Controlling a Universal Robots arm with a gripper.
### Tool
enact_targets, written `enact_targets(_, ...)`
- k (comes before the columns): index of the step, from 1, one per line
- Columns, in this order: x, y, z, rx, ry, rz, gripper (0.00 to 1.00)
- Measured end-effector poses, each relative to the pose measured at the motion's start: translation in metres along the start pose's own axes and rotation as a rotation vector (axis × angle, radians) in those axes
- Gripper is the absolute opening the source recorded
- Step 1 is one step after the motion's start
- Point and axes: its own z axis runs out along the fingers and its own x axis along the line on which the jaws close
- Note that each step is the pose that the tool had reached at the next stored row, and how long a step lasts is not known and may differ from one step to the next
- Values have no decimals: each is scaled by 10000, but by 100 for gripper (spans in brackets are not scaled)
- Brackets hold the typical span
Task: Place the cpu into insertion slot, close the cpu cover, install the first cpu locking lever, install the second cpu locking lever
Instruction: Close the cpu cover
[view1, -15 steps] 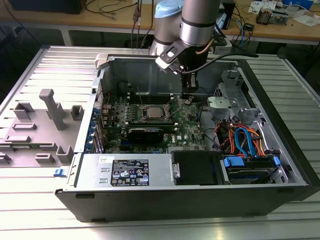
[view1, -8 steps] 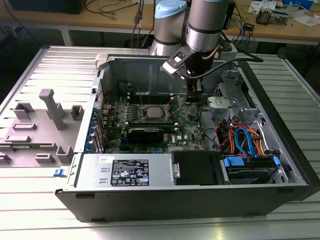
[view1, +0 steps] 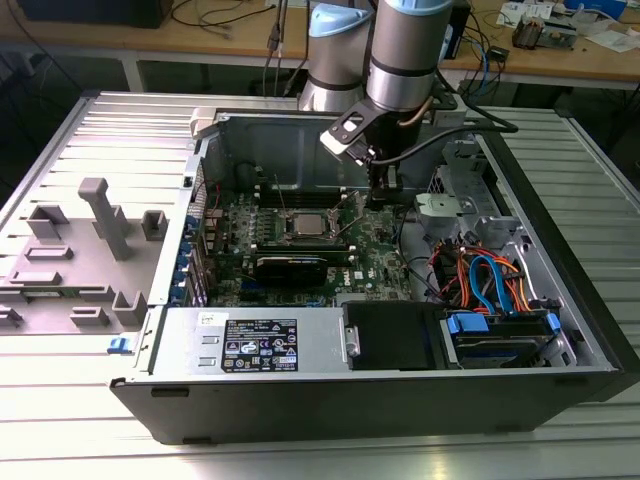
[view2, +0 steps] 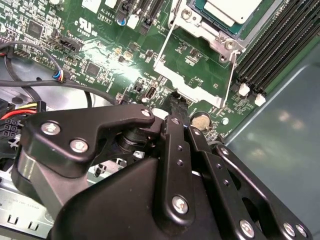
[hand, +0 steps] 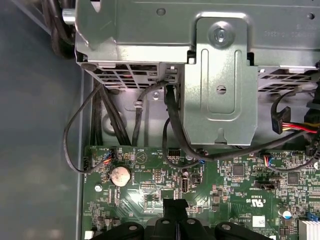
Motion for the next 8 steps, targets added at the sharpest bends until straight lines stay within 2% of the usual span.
enact_targets(8,0,-3,0,0,1,0,11)
